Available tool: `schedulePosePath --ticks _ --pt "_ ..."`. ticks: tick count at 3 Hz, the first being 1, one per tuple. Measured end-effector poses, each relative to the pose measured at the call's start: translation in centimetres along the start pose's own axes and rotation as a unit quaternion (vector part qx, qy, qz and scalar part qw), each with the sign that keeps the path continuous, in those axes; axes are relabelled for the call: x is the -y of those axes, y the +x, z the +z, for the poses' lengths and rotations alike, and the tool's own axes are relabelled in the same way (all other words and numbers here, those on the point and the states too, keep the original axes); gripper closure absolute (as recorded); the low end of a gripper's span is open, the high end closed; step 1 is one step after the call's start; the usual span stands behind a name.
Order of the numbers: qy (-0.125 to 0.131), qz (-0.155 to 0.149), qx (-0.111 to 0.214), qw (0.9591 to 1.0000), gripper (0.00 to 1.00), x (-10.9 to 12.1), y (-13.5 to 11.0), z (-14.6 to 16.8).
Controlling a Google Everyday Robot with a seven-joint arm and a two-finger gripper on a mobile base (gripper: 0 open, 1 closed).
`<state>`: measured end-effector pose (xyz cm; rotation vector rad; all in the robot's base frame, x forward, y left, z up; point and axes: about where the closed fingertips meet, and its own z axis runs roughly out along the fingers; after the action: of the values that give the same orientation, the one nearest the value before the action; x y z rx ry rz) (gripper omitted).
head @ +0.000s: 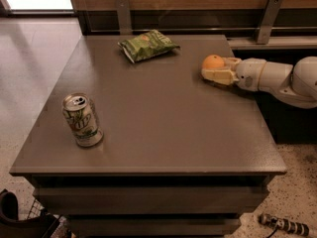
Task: Move orange near 7up can
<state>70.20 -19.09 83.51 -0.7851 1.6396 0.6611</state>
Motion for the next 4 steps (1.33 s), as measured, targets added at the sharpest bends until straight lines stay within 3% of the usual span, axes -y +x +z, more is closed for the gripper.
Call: schedulePosePath --ticks 1,2,3,4 --pt "-0.001 0.0 0.0 1.0 1.0 -0.1 0.0 0.1" --pt "-0.004 -0.013 -0.025 0.9996 1.0 -1.3 -2.1 -0.4" --pt "-0.011 -0.028 -0.056 0.998 1.0 -5.1 -5.7 -2.4" --pt "-0.021 -0.027 -0.064 0.9974 1.0 -12.1 -8.1 -5.0"
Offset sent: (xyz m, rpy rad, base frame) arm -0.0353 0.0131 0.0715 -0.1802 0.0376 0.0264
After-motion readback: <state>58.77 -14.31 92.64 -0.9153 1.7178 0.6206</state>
